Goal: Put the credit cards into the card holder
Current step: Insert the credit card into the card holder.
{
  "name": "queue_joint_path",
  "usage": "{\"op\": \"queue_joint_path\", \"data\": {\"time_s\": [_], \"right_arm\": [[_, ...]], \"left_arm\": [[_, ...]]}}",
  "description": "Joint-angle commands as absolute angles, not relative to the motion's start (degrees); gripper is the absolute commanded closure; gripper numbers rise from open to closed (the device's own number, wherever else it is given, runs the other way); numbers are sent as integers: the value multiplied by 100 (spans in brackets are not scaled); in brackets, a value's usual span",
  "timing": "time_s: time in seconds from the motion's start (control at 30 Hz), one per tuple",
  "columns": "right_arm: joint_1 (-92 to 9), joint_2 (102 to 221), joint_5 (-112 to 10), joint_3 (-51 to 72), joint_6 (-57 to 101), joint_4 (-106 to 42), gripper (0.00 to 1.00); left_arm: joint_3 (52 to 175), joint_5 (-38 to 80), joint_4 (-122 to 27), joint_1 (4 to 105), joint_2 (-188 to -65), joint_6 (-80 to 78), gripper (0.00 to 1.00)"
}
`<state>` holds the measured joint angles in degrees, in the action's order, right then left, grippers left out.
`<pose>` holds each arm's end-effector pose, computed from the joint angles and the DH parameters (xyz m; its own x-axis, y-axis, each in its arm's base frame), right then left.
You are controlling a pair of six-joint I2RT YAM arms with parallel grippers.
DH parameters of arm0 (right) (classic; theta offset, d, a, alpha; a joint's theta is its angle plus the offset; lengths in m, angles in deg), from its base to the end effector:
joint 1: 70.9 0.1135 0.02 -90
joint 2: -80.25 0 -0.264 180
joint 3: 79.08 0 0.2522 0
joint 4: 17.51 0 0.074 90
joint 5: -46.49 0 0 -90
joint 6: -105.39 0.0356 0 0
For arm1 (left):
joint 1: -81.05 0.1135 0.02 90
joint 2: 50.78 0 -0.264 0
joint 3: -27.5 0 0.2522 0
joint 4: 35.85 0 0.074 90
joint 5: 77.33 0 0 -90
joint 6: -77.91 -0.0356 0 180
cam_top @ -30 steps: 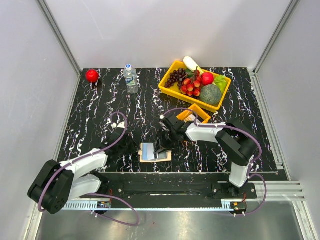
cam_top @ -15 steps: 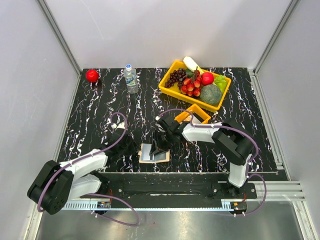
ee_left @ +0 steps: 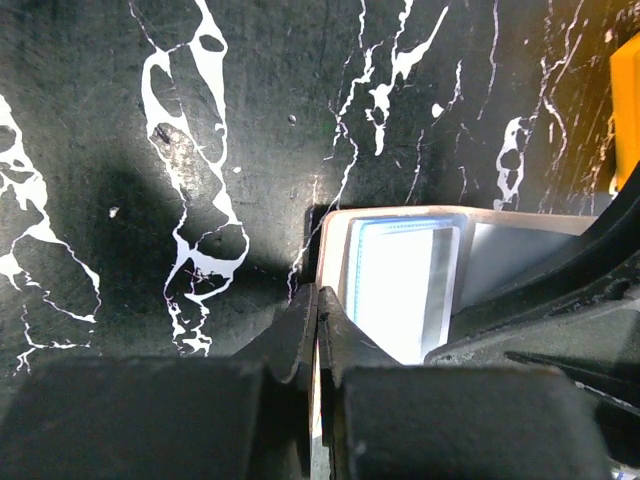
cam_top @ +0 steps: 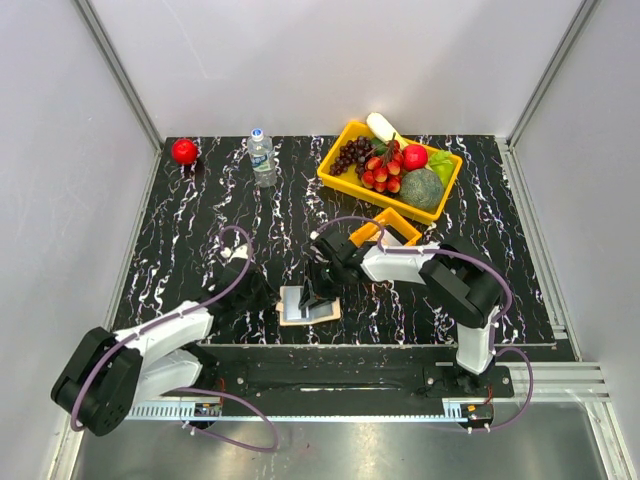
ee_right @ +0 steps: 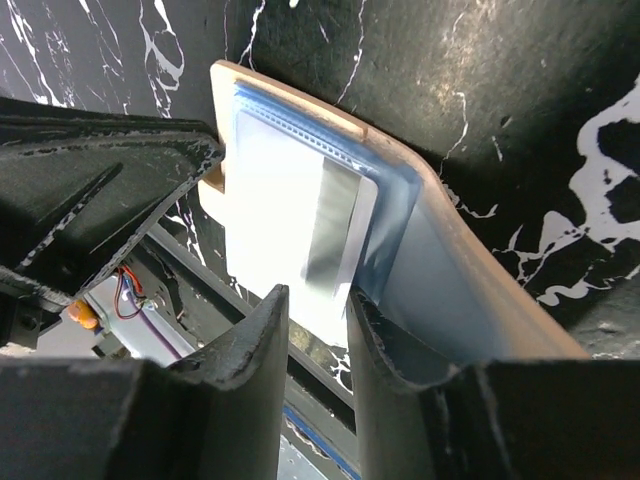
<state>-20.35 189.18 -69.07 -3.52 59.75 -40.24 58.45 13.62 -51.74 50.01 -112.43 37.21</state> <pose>0.2267 0.2997 0.1364 -0.9710 -0.1874 -0.1484 -0.2386 0.7251 0.6460 0.1598 -0.0968 0.1375 -0.8042 -0.4008 -0.4390 -0.1293 0.8388 -0.5289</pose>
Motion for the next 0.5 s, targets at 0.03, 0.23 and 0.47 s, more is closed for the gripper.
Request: {"op": "queue_joint_path", "data": {"time_s": [0.03, 0.23, 0.47], "right_arm": [[-2053, 19011, -6504, 103, 5591, -4128, 64], [-2334, 18863, -6409, 156, 5398, -4269, 58], [-2440, 18634, -6127, 253, 5108, -4638, 52]], "left_arm": [[5813, 1120, -5092, 4959, -10818, 3827, 100], [5883, 942, -5233, 4959, -10527, 3819, 100], [6033, 925, -5294, 4968, -10650, 3713, 100]]}}
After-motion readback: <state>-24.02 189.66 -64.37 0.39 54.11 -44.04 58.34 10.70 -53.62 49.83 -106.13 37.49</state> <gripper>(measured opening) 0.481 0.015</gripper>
